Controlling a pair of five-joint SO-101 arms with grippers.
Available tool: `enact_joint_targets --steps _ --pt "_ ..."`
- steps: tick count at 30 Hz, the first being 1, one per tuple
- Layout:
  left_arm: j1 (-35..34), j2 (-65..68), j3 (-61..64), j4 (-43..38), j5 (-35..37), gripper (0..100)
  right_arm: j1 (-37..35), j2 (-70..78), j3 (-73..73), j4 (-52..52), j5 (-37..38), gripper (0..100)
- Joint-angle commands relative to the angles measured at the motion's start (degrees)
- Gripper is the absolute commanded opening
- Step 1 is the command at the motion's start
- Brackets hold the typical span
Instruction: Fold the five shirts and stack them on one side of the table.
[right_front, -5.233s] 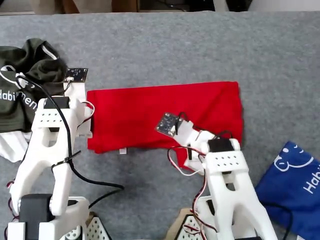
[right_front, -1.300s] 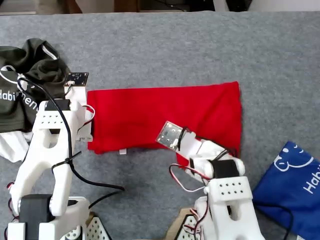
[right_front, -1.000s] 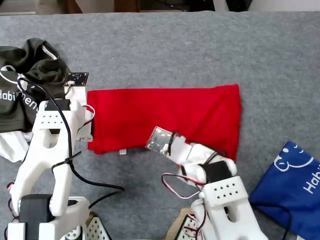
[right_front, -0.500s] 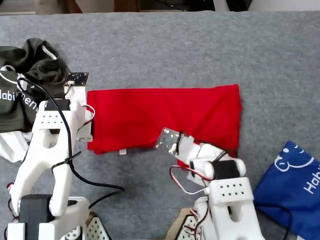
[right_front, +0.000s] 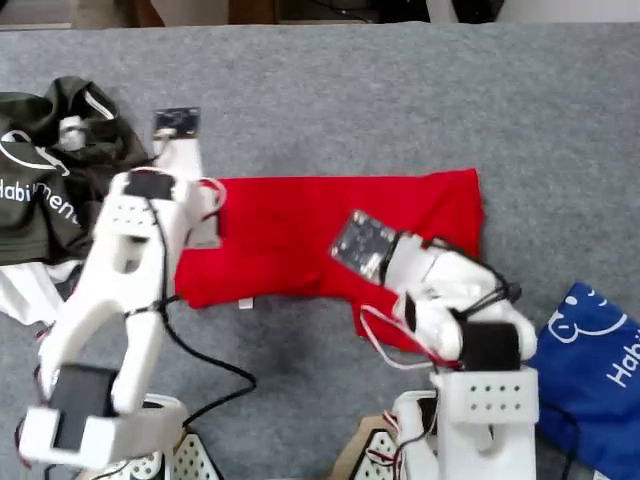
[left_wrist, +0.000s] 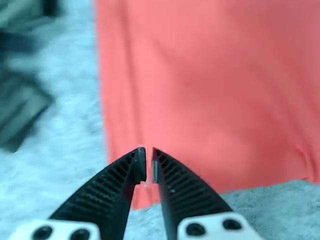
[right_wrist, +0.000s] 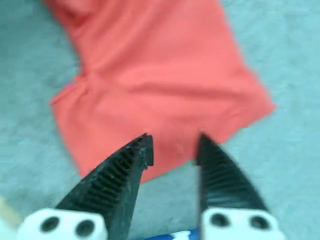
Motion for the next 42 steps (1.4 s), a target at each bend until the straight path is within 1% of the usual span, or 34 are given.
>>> enact_joint_targets --steps 1,3,7,11,16,20,22,25,30,33,37,40,42 --pt "3.8 7.2 -6.0 -0.4 0.7 2 2.0 6.8 -5.1 -7.2 0.3 0.5" --pt "4.7 11.9 -9.1 1.8 0.8 2 2.0 12.5 -7.2 -9.6 -0.3 1.0" --pt "3.3 19.5 -14.8 5.8 0.8 2 2.0 25.4 -15.4 -11.3 -6.1 0.6" --pt "1.8 24.6 -17.1 6.8 0.8 2 2.1 38.3 -23.0 -12.4 -8.1 0.6" --pt "1.6 26.9 -17.1 5.5 0.8 2 7.1 54.3 -27.8 -19.3 -9.6 0.6" --pt "0.9 27.4 -16.5 3.3 0.4 2 11.4 63.7 -29.9 -24.9 -9.4 0.5" --pt "-0.3 27.5 -16.5 3.1 0.3 2 12.4 67.0 -30.7 -26.5 -9.3 0.5" --pt "-2.2 27.5 -15.3 0.4 0.0 2 12.7 70.9 -31.2 -27.3 -7.5 0.5" --pt "-2.5 27.5 -10.9 -2.8 -5.5 2 14.2 75.3 -31.3 -31.9 -7.0 0.5" --pt "-2.8 26.9 -9.1 -3.0 -8.9 2 14.9 77.6 -31.3 -34.5 -6.2 0.6" --pt "-4.9 26.9 -8.4 -2.6 -14.7 2 15.3 80.0 -35.1 -32.6 -5.0 0.6" --pt "-8.1 26.9 -8.9 -2.5 -18.5 2 15.4 81.8 -37.5 -30.6 -5.0 0.6" --pt "-10.4 26.5 -9.8 -0.8 -21.6 2 15.3 82.0 -38.1 -29.2 -5.0 0.6"
